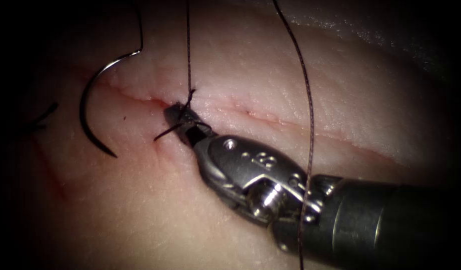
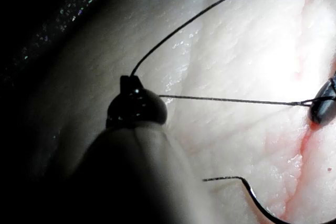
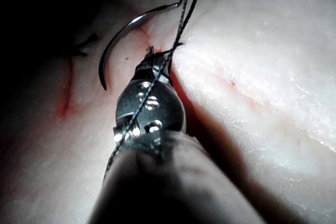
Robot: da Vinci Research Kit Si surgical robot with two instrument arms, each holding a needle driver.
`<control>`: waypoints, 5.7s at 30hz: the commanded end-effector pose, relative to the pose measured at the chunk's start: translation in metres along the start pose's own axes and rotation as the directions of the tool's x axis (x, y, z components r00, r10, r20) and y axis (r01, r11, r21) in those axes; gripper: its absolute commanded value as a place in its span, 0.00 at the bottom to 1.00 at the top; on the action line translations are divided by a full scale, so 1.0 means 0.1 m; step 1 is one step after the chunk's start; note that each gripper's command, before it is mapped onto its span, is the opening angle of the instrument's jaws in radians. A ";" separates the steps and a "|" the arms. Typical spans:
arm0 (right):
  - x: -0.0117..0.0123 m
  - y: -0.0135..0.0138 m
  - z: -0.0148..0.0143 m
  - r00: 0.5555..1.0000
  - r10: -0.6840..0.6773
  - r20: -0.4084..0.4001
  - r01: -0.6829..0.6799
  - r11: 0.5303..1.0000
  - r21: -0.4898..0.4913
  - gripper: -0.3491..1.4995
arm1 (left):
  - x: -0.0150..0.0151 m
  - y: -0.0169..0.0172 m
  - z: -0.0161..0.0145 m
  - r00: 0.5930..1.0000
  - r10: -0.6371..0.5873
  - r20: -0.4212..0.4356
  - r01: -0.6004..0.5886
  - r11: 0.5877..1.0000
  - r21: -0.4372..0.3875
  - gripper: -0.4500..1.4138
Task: Wound Closure
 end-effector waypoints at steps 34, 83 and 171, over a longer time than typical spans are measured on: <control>-0.004 -0.028 0.043 0.967 -0.139 0.212 0.158 0.984 -0.078 0.00 | 0.035 0.020 0.021 0.999 -0.021 0.047 0.019 0.999 0.051 0.00; 0.014 -0.013 0.029 0.853 0.480 0.205 -0.487 0.873 -0.016 0.00 | 0.068 0.054 -0.018 1.000 0.009 0.021 -0.008 0.999 -0.031 0.00; -0.008 -0.038 0.015 0.969 0.014 0.247 0.015 0.994 -0.112 0.00 | 0.108 -0.002 -0.004 1.000 0.009 0.005 -0.010 0.991 0.133 0.00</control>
